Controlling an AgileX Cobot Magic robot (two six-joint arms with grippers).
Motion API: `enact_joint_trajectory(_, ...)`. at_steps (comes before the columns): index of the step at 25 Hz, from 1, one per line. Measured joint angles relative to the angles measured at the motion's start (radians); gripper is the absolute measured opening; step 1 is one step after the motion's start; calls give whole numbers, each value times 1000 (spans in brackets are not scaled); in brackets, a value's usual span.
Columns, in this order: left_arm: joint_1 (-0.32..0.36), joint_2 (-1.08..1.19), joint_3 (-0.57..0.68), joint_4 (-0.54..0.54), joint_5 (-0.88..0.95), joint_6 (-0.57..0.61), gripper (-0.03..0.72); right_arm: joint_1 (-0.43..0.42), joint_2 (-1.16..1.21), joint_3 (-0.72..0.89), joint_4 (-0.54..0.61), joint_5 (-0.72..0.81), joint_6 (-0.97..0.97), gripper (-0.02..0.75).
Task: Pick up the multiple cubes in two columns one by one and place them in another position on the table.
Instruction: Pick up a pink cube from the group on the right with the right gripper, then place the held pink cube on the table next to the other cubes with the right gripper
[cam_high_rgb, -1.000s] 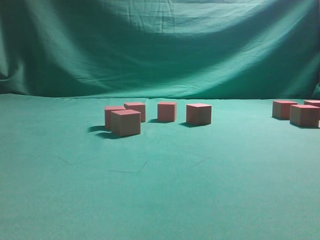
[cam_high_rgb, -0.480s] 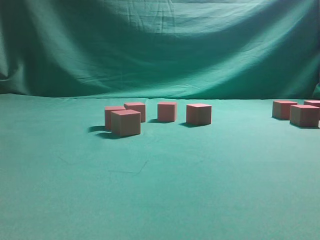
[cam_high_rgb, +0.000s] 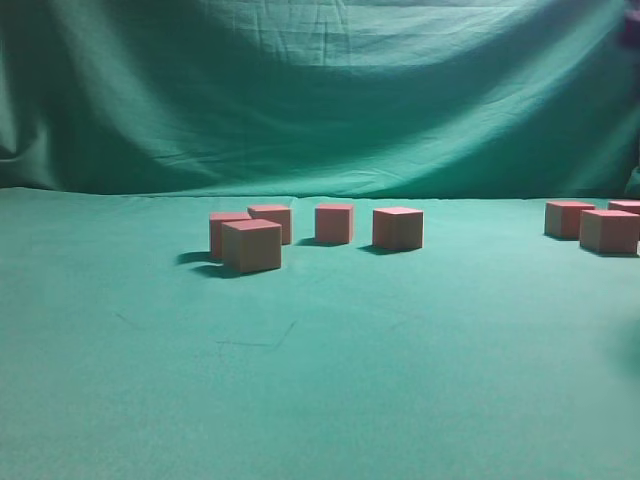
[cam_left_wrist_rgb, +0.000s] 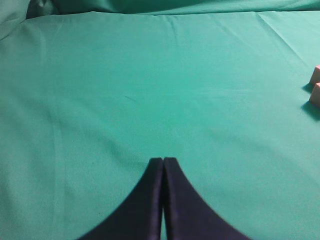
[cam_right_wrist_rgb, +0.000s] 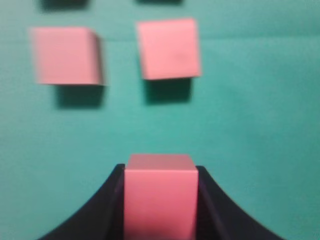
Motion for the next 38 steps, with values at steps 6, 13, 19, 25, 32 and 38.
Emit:
enact_joint_trajectory(6,0,0,0,0,0,0,0,270,-159,0,50,58,-5,255)
enact_joint_trajectory(13,0,0,0,0,0,0,0,537,-185,0,59,97,-9,255)
enact_joint_trajectory(19,0,0,0,0,0,0,0,662,-104,-63,44,102,-65,255)
enact_joint_trajectory(25,0,0,0,0,0,0,0,682,92,-232,-85,188,-87,255)
enact_joint_trajectory(32,0,0,0,0,0,0,0,682,288,-396,-123,194,-222,255)
enact_joint_trajectory(38,0,0,0,0,0,0,0,682,386,-485,-127,162,-276,255)
